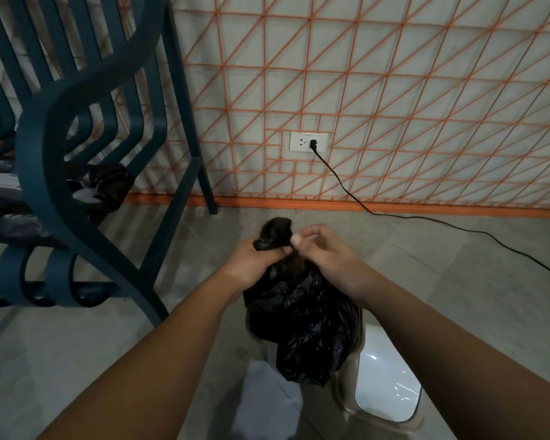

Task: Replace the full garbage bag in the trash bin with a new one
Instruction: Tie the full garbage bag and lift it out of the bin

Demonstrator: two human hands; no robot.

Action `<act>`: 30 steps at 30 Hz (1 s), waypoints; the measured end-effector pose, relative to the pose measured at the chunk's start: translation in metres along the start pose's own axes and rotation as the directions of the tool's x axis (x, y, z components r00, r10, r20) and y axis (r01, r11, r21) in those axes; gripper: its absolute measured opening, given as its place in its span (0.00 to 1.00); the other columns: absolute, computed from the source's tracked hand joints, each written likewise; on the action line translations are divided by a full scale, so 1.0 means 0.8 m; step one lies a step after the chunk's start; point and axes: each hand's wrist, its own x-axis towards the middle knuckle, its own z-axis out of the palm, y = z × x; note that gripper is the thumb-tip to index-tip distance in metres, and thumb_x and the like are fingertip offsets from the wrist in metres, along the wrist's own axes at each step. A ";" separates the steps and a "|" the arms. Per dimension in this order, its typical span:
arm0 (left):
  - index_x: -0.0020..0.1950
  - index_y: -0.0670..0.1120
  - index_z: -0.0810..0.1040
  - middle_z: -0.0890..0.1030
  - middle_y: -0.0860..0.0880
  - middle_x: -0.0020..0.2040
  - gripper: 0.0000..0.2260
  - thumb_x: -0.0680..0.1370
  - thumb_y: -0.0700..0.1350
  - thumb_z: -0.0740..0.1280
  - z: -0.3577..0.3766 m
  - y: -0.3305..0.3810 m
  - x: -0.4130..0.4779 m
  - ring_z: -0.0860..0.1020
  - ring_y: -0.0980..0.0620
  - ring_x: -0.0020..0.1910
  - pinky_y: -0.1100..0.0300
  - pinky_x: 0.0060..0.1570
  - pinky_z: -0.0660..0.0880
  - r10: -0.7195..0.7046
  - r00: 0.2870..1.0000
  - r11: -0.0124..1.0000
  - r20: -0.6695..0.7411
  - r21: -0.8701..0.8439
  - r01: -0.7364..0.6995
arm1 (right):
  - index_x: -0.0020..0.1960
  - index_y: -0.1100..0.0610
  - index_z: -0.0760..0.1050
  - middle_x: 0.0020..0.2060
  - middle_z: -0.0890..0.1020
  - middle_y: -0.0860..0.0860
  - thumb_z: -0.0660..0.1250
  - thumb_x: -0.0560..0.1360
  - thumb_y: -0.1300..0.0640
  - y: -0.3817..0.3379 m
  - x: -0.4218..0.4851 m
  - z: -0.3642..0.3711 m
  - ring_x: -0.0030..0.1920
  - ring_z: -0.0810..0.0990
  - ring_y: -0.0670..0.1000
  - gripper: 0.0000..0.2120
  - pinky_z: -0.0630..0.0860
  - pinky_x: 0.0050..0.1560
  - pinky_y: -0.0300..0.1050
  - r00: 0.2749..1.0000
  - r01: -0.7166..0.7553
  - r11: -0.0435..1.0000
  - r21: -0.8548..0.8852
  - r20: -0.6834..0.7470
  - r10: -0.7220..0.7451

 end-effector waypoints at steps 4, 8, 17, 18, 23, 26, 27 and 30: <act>0.45 0.45 0.81 0.84 0.46 0.40 0.04 0.74 0.44 0.70 -0.020 0.010 0.004 0.82 0.47 0.41 0.57 0.45 0.77 -0.123 0.968 0.948 -0.217 -0.313 0.050 | 0.61 0.55 0.72 0.45 0.77 0.50 0.78 0.66 0.56 0.017 -0.008 -0.016 0.46 0.77 0.47 0.27 0.70 0.45 0.32 0.990 -0.011 0.952 -0.306 0.127 0.053; 0.48 0.44 0.82 0.84 0.43 0.47 0.06 0.73 0.42 0.71 -0.021 0.016 -0.005 0.83 0.47 0.44 0.59 0.47 0.78 -0.079 0.997 0.958 -0.021 -0.280 0.070 | 0.51 0.60 0.77 0.45 0.81 0.53 0.75 0.69 0.60 0.024 -0.004 -0.018 0.46 0.78 0.49 0.12 0.72 0.49 0.39 0.998 -0.012 0.989 -0.149 -0.056 0.003; 0.44 0.54 0.82 0.85 0.58 0.39 0.07 0.69 0.45 0.76 0.009 -0.003 -0.004 0.82 0.61 0.41 0.71 0.38 0.76 -0.040 0.974 0.994 0.223 0.111 0.015 | 0.49 0.52 0.75 0.44 0.79 0.51 0.70 0.74 0.58 0.002 0.008 -0.006 0.45 0.78 0.50 0.06 0.73 0.50 0.44 0.999 0.032 0.997 0.074 -0.029 -0.030; 0.42 0.55 0.82 0.85 0.58 0.38 0.05 0.70 0.45 0.75 0.009 -0.005 -0.002 0.82 0.60 0.41 0.70 0.38 0.76 -0.030 0.979 0.994 0.201 0.113 0.007 | 0.53 0.52 0.74 0.46 0.78 0.50 0.71 0.72 0.55 0.003 0.006 -0.005 0.46 0.78 0.49 0.11 0.74 0.49 0.41 1.000 0.011 0.997 0.075 -0.026 -0.009; 0.40 0.51 0.82 0.84 0.54 0.37 0.05 0.73 0.42 0.70 0.010 -0.004 0.005 0.82 0.56 0.39 0.64 0.39 0.77 -0.015 1.000 1.000 0.026 -0.022 0.016 | 0.65 0.51 0.67 0.52 0.78 0.43 0.80 0.62 0.52 0.021 -0.009 -0.002 0.51 0.79 0.35 0.35 0.73 0.50 0.29 0.996 0.004 0.997 -0.082 0.084 0.003; 0.40 0.49 0.81 0.83 0.56 0.34 0.02 0.74 0.44 0.70 0.002 -0.004 0.011 0.82 0.58 0.34 0.66 0.33 0.76 -0.075 0.989 0.992 -0.127 -0.110 0.061 | 0.68 0.55 0.66 0.57 0.78 0.48 0.79 0.61 0.56 0.037 -0.013 -0.009 0.59 0.76 0.44 0.39 0.72 0.59 0.38 0.993 0.005 0.903 -0.430 0.107 0.045; 0.43 0.48 0.81 0.83 0.54 0.35 0.01 0.74 0.45 0.70 -0.003 -0.004 0.011 0.82 0.55 0.36 0.63 0.36 0.76 -0.107 0.980 0.986 -0.166 -0.144 0.084 | 0.67 0.56 0.68 0.59 0.78 0.51 0.77 0.62 0.57 0.042 -0.014 -0.015 0.61 0.76 0.50 0.36 0.72 0.61 0.43 0.994 -0.002 0.855 -0.518 0.094 0.059; 0.51 0.45 0.80 0.83 0.48 0.40 0.07 0.74 0.44 0.69 -0.020 -0.005 0.012 0.81 0.49 0.40 0.59 0.41 0.75 -0.138 0.954 0.975 -0.265 -0.203 0.085 | 0.60 0.56 0.76 0.56 0.81 0.57 0.69 0.67 0.60 0.056 -0.014 -0.038 0.58 0.79 0.58 0.22 0.76 0.56 0.47 0.987 -0.139 0.730 -0.669 -0.032 0.159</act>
